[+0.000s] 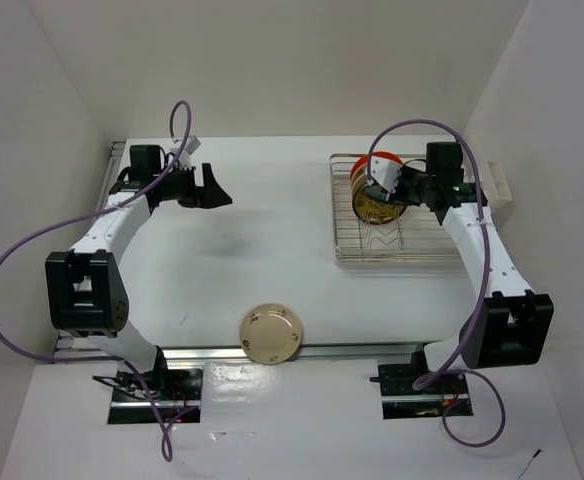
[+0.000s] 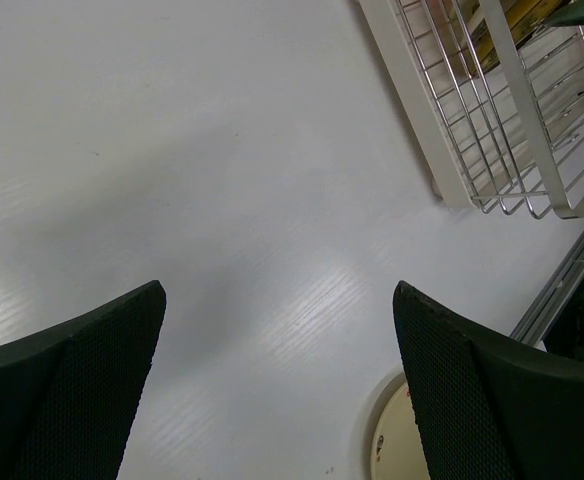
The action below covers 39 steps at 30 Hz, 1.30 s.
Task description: Load the plates into the dish rack
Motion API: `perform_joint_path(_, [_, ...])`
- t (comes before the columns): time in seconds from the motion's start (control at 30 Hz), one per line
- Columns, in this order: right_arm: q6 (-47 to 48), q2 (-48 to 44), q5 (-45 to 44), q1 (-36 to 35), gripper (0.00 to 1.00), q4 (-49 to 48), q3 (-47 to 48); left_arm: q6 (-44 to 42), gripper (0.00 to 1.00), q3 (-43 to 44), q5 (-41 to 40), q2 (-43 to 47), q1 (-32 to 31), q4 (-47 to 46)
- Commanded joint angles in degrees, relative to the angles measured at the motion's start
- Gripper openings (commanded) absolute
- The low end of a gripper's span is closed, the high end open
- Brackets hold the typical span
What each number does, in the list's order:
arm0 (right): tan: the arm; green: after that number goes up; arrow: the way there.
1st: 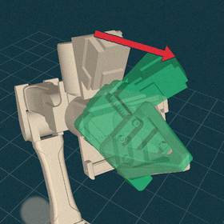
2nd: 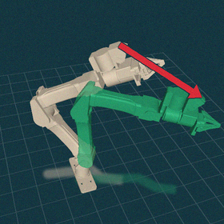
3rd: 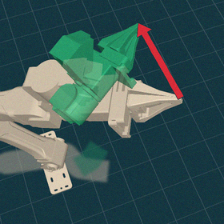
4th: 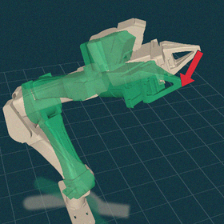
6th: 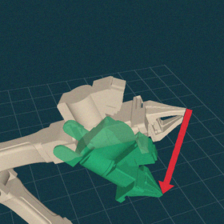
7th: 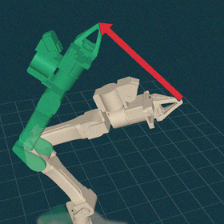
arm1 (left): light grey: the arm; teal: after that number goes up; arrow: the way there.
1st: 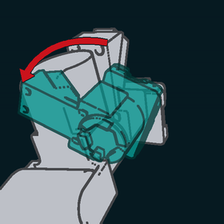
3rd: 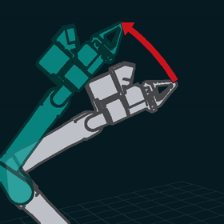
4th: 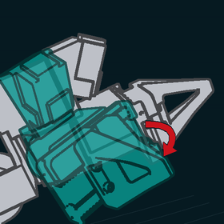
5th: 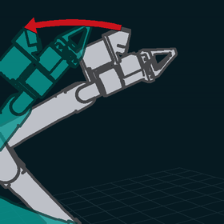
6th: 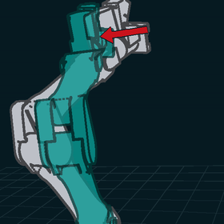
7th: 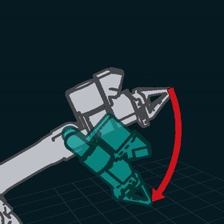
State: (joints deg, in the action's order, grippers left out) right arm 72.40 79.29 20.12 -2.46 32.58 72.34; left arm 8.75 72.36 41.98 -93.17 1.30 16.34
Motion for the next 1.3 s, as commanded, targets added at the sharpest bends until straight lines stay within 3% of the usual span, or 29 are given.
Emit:
perform_joint_path(0.0, [1.87,1.13,0.35,-0.09,0.00,-3.57,-0.97,-1.02,1.00,1.29,0.12,-0.88,-0.16,-0.96])
perform_joint_path(0.4, [2.48,2.44,1.85,-0.09,0.00,-5.94,-5.27,0.04,1.00,0.77,0.65,-1.41,-0.16,-2.01])
perform_joint_path(0.43, [1.70,2.97,2.46,-0.09,0.07,-6.90,-5.27,0.73,1.00,0.77,0.65,-1.41,-0.16,-2.01])
perform_joint_path(0.47, [0.47,3.50,2.47,-0.09,0.34,-7.87,-5.80,0.74,1.00,0.77,0.65,-1.41,-0.16,-2.01])
perform_joint_path(0.53, [-0.24,5.00,3.08,-0.09,0.42,-8.76,-4.67,0.74,1.00,0.25,0.65,-1.41,-0.77,-1.23])
perform_joint_path(0.57, [-2.94,6.13,3.08,-0.09,0.55,-9.46,-2.92,0.74,1.00,-0.28,-0.48,-1.41,-1.30,0.26])
perform_joint_path(0.63, [-6.03,7.37,3.08,-0.09,0.63,-9.99,-0.19,1.26,1.00,-1.51,-3.65,-1.41,-1.30,1.85])
perform_joint_path(0.7, [-9.27,9.21,3.79,-0.09,0.69,-9.20,4.71,4.59,1.00,-4.31,-3.66,-0.80,-1.30,4.21])
perform_joint_path(0.93, [-29.93,9.84,12.65,-0.09,0.72,-6.03,18.01,9.44,1.00,-13.81,-2.34,3.33,-7.79,11.25])
perform_joint_path(1.13, [-45.55,1.33,22.14,-0.09,0.87,-17.62,10.66,14.79,1.00,-22.14,0.55,7.12,-13.95,10.65])
perform_joint_path(1.27, [-46.91,-0.71,22.25,-0.09,0.88,-18.18,9.05,17.78,1.00,-27.35,-1.44,9.49,-16.59,7.66])
